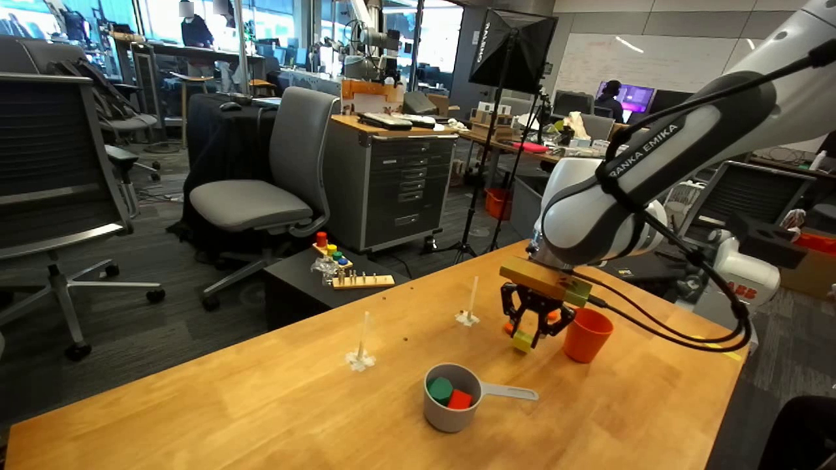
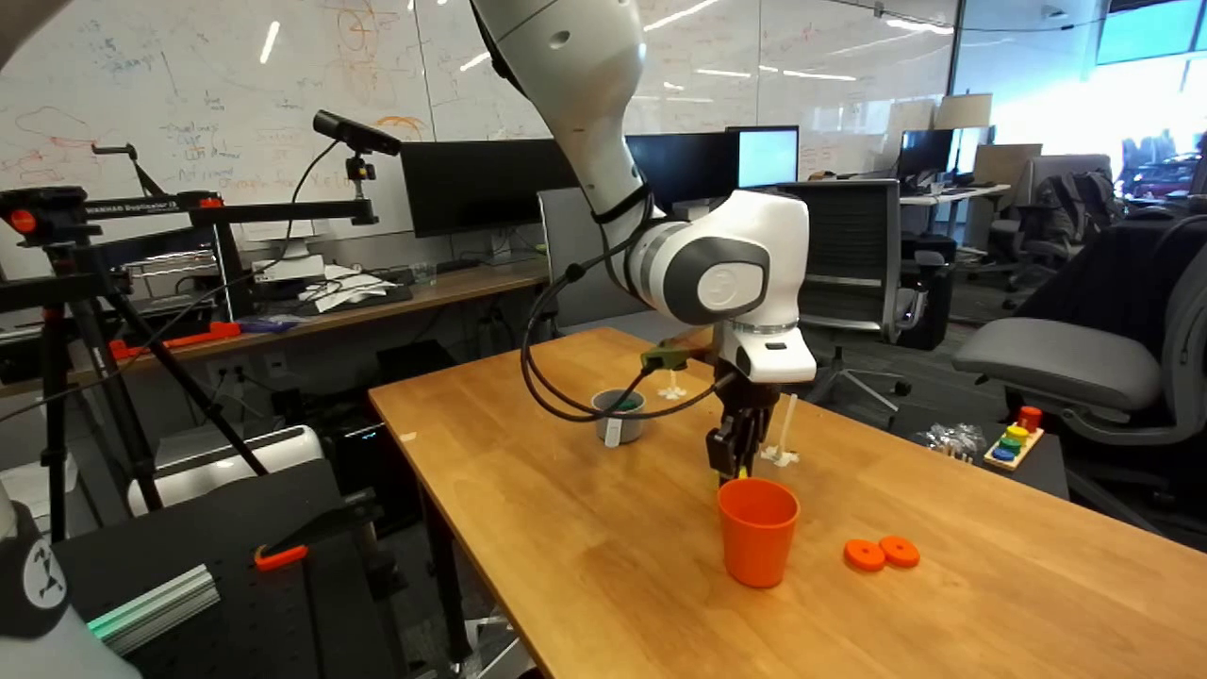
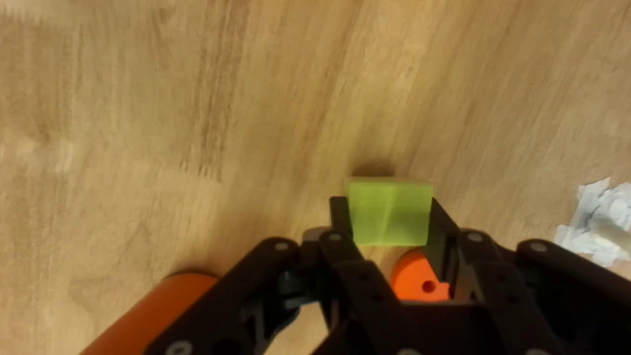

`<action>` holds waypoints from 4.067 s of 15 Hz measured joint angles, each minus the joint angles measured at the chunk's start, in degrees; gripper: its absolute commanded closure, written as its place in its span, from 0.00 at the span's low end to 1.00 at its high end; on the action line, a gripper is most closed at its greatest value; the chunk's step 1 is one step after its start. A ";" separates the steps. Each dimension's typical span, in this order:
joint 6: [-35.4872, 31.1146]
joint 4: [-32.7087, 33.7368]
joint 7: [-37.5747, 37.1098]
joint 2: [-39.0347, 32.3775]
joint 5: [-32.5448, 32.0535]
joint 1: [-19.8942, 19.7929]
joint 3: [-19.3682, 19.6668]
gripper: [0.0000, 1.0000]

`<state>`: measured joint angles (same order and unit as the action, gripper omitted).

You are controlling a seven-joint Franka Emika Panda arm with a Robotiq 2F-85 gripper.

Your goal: Put the cubes in the pot

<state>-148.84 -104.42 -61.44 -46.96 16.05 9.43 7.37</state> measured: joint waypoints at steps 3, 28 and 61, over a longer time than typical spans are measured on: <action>-0.04 1.70 0.46 0.77 0.00 0.08 -2.80 0.86; 10.66 11.97 5.54 -0.62 2.34 -0.39 -12.22 0.86; 9.87 7.85 3.73 0.33 2.60 4.62 -13.49 0.85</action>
<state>-138.97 -96.57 -57.71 -46.63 18.65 14.05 -6.12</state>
